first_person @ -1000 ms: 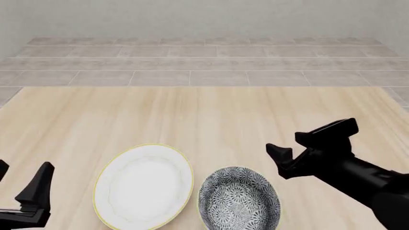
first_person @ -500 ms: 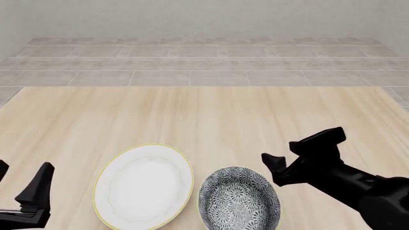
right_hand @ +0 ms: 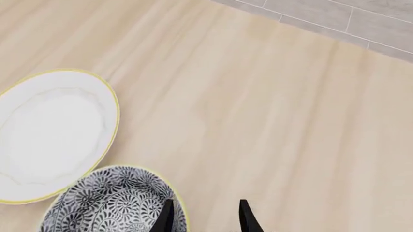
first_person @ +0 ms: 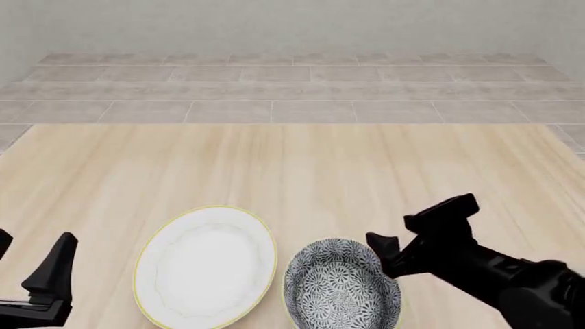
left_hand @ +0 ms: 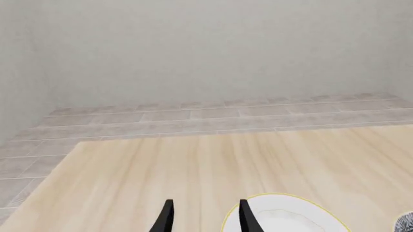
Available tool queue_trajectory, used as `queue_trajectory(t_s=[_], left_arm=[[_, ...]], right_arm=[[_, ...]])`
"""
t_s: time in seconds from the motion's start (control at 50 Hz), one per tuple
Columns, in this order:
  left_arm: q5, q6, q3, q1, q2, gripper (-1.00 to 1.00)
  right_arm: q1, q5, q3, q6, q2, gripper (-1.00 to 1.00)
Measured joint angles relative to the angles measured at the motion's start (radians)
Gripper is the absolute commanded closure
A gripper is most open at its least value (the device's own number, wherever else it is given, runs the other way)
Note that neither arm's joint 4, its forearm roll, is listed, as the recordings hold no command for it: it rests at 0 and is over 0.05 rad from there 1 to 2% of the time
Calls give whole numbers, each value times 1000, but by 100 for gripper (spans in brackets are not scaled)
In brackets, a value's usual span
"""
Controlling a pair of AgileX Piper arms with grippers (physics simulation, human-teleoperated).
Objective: Put the bowl on the plate.
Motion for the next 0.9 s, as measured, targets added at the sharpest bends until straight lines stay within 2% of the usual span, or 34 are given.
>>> queue_trajectory(t_s=[0.9], left_arm=[[26, 1, 0, -2, -27, -100]], right_arm=[[72, -161, 50, 64, 170, -100]])
